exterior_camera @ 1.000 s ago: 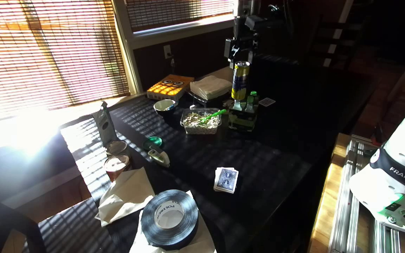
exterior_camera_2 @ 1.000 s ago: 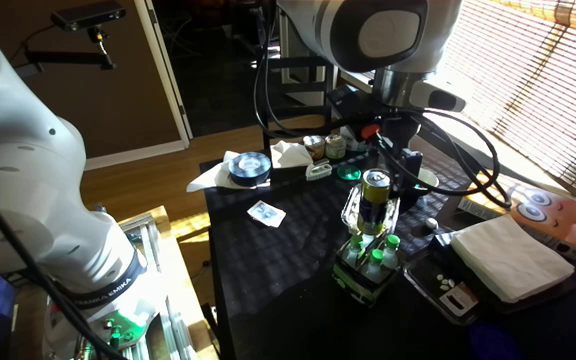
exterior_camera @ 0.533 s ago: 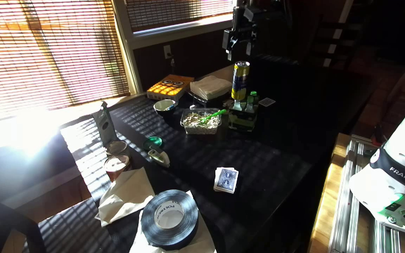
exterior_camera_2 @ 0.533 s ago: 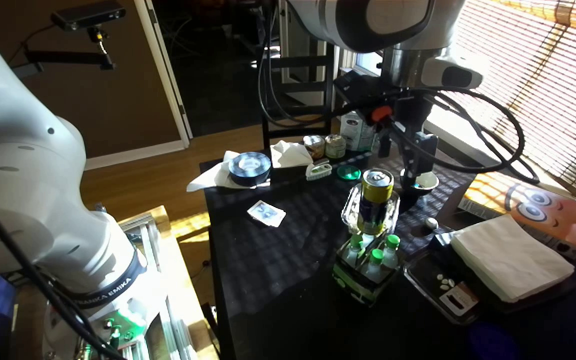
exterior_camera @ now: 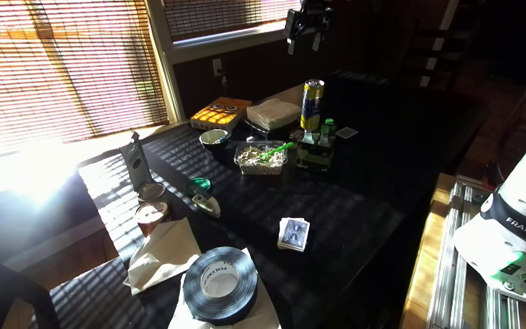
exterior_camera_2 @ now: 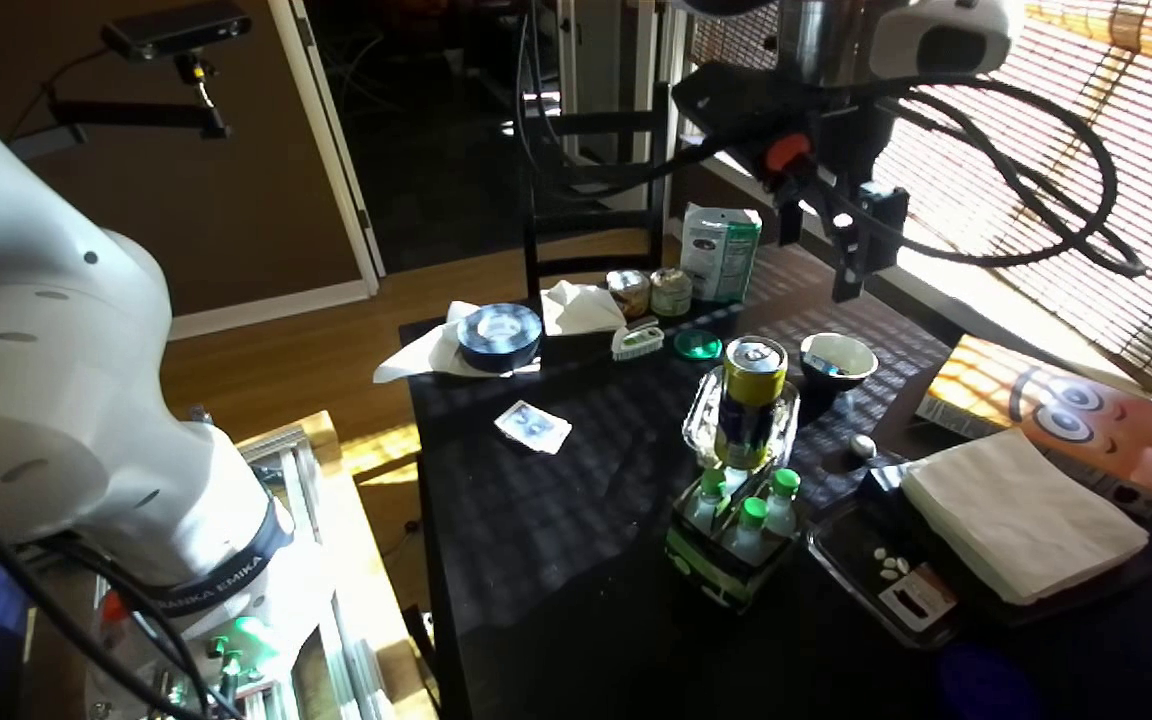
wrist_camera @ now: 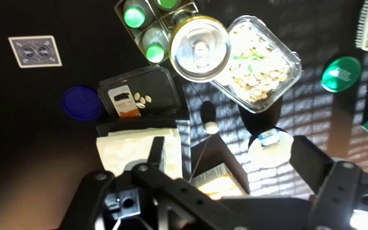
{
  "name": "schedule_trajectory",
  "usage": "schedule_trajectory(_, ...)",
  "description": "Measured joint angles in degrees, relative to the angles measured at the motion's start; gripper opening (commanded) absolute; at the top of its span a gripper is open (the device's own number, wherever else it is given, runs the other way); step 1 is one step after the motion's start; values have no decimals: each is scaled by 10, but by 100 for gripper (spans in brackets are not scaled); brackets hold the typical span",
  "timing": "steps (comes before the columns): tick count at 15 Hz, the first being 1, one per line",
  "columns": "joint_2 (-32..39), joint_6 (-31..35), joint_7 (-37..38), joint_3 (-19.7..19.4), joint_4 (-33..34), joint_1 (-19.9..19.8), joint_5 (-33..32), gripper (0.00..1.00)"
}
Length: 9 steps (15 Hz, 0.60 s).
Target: Put the can on one bottle
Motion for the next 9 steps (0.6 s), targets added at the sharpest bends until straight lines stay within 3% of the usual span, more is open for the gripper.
schedule_trajectory(5,-48,15,-123,0,0,19,117,100)
schedule_trajectory(9,-83,20,-154,14,-9,56,145,100)
